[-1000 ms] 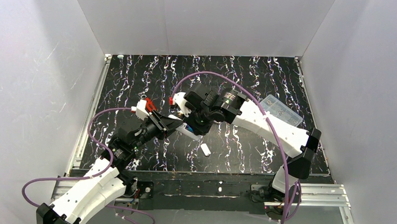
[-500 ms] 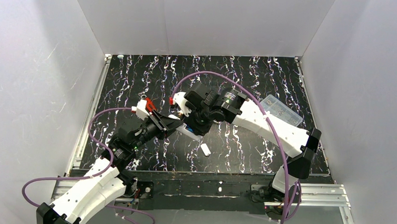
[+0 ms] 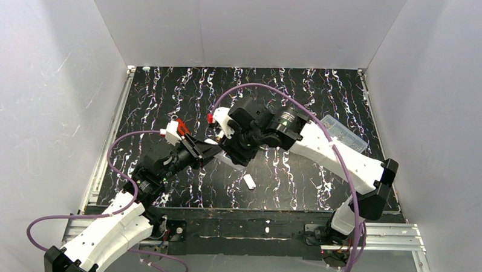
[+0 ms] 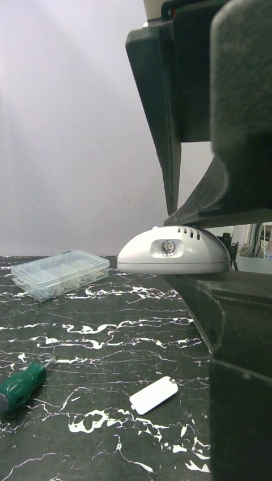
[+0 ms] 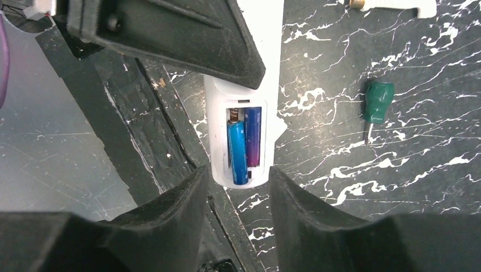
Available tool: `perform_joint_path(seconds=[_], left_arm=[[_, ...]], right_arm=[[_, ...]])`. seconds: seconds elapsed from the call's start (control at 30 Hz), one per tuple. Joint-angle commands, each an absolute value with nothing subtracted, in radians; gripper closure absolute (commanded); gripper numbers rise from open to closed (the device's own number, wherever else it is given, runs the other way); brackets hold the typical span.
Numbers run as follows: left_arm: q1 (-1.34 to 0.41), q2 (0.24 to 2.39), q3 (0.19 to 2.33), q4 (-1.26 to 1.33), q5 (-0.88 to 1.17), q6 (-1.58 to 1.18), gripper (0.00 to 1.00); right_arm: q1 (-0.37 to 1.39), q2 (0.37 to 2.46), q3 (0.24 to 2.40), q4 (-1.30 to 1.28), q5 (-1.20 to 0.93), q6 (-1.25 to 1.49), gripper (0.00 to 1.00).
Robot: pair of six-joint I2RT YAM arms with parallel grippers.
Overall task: Load the batteries into the remote control
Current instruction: Load the battery into the remote control.
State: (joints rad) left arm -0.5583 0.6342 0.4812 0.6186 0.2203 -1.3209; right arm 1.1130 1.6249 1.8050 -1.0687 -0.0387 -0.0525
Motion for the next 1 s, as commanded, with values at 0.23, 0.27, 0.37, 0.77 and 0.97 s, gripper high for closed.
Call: perform_joint_path(seconds=[0.23, 0.27, 0.37, 0.77, 0.97], left_arm=[[-0.557, 0.631, 0.474, 0.706, 0.244, -1.34, 1.0], [-0.557, 0.634, 0.474, 0.72, 0.248, -1.348, 1.0], [-0.556, 0.62, 0.487, 0.712, 0.255, -1.346, 1.0], [-0.557, 0.641, 0.523, 0.751, 0.294, -1.353, 1.0], [-0.557, 0.643, 0.528, 0.759, 0.294, -1.353, 1.0]], right_arm=[[1.114, 1.484, 1.796, -0.924, -0.058, -0.04, 0.46], [1.114, 1.448, 1.744, -0.864, -0.024, -0.041, 0.47], [1.06, 1.228, 1.491, -0.702, -0.047, -0.031, 0.81], [1.042, 1.261, 1.429, -0.755, -0.183, 0.021, 0.99], [1.041, 1.287, 1.438, -0.759, -0.196, 0.017, 0.99]])
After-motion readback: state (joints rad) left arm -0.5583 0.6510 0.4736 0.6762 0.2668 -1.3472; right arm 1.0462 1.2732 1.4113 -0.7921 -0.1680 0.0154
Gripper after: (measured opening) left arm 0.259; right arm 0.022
